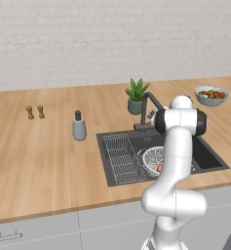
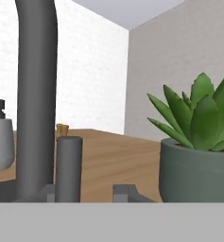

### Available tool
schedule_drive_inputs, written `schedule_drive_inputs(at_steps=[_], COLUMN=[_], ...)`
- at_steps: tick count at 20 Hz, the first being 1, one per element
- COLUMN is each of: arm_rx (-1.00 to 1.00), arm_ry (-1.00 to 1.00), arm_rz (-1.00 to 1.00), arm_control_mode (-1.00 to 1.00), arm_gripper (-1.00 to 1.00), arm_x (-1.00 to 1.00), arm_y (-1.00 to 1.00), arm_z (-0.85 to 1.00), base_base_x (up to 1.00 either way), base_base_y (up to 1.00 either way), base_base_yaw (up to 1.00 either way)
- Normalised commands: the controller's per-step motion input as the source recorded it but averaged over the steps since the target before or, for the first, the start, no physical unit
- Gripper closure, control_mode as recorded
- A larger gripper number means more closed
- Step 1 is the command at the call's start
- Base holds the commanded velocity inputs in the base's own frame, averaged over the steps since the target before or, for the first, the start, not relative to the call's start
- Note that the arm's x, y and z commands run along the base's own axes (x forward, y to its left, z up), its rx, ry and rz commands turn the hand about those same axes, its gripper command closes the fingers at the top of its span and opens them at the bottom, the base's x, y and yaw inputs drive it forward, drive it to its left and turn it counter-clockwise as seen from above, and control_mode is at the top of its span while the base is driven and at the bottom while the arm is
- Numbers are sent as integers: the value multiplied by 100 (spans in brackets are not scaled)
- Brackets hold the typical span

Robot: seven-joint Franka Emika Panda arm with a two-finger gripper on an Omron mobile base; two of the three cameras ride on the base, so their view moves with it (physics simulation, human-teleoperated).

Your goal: Put the colander in the sink, put the peach in the colander, and turn on the sink faucet and pour water over the colander.

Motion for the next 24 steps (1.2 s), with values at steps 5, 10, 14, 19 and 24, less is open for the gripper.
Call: schedule_drive_inputs(at_steps=[5,10,14,19,24], arm_rx=[0,0,0,0,0], arm_ry=[3,1,0,0,0], arm_rz=[-6,-2,-1,0,0], arm_control_mode=[-100,-100,-100,-100,-100], arm_gripper=[100,100,100,100,100], arm_x=[11,10,5,2,3], arm_y=[-43,-48,-49,-53,-58], arm_z=[0,0,-1,-10,-13], base_base_x=[0,0,0,0,0], base_base_y=[0,0,0,0,0], base_base_yaw=[0,0,0,0,0])
